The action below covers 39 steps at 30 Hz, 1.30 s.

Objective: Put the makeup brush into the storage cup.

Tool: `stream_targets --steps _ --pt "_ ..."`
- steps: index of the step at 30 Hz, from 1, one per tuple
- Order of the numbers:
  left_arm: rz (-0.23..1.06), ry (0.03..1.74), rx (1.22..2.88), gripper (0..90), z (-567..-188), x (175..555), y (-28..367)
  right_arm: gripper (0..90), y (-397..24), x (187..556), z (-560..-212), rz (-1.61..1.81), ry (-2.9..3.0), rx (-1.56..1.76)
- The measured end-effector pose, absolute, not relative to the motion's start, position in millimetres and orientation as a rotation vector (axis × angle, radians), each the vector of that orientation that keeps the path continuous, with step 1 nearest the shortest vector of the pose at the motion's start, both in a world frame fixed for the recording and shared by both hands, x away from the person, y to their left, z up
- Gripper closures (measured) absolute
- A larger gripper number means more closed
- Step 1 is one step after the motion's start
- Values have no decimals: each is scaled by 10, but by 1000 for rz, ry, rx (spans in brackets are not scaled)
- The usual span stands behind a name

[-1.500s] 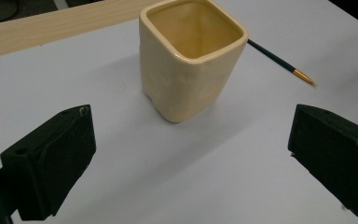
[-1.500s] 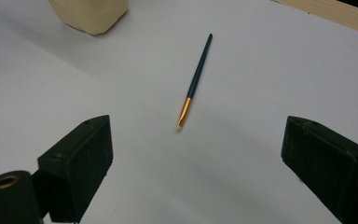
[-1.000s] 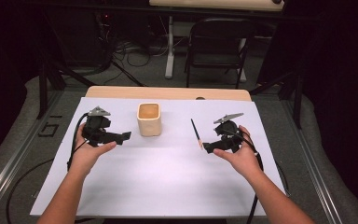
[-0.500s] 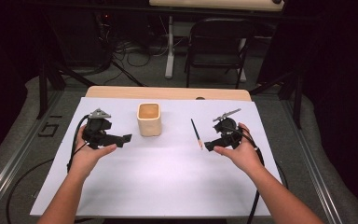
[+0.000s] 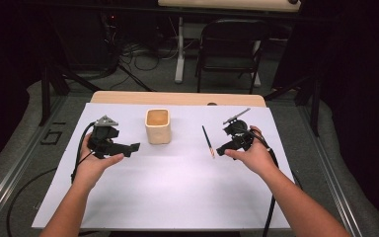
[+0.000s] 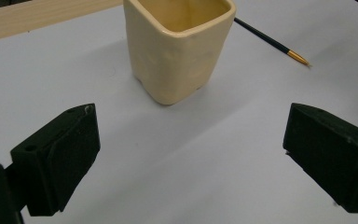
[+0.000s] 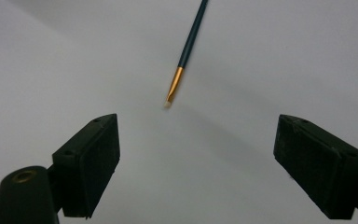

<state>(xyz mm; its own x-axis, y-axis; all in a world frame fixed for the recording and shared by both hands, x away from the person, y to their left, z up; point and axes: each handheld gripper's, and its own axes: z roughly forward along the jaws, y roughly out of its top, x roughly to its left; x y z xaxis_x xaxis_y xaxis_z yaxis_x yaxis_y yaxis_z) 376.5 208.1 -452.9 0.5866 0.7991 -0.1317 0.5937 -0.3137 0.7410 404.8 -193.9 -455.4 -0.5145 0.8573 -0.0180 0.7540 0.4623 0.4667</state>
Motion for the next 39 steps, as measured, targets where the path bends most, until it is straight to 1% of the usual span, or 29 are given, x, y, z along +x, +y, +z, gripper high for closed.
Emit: stream_targets --steps 3,7,8,13,15,17,19,23,24,25,29,32,34,35,36,37,38,39 --pt "332 1108 2033 40 -4527 3763 2095 145 -1905 4085 -4566 521 2494 1387" --pt "336 1102 2033 40 -4527 3757 2095 158 -1879 4119 -4583 503 2505 1399" --pt "333 1102 2038 40 -4527 3757 2094 160 -1859 4140 -4570 442 2528 1403" --pt "327 1105 2044 40 -4536 3762 2096 163 -1816 4187 -4625 448 2522 1410" --pt "326 1107 2042 40 -4534 3762 2101 164 -1796 4214 -4590 322 2569 1430" --pt "329 1111 2033 40 -4533 3759 2104 165 -1775 4230 -4663 382 2552 1442" --pt "323 1111 2035 40 -4530 3758 2110 174 -1759 4259 -4691 330 2576 1455" --pt "323 1110 2038 40 -4532 3759 2113 184 -1739 4275 -4702 309 2573 1500" --pt "321 1111 2039 40 -4532 3758 2112 188 -1753 4305 -4681 251 2609 1454" --pt "324 1112 2036 41 -4535 3758 2110 192 -1738 4298 -4716 315 2566 1514" --pt "318 1115 2039 41 -4534 3759 2116 209 -1749 4335 -4687 247 2590 1497" --pt "318 1117 2038 45 -4535 3758 2118 223 -1751 4357 -4727 303 2566 1502" --pt "317 1118 2039 46 -4534 3760 2121 237 -1748 4370 -4727 278 2567 1527" --pt "317 1118 2039 46 -4535 3760 2122 242 -1755 4391 -4703 203 2596 1507" --pt "316 1118 2039 46 -4535 3760 2122 244 -1752 4390 -4750 274 2576 1520" --pt "315 1118 2039 48 -4534 3759 2123 245 -1741 4388 -4755 260 2566 1563" --pt "315 1118 2039 50 -4534 3759 2123 247 -1754 4411 -4767 260 2579 1519" --pt "315 1119 2039 50 -4534 3759 2123 247 -1746 4432 -4718 138 2610 1520"
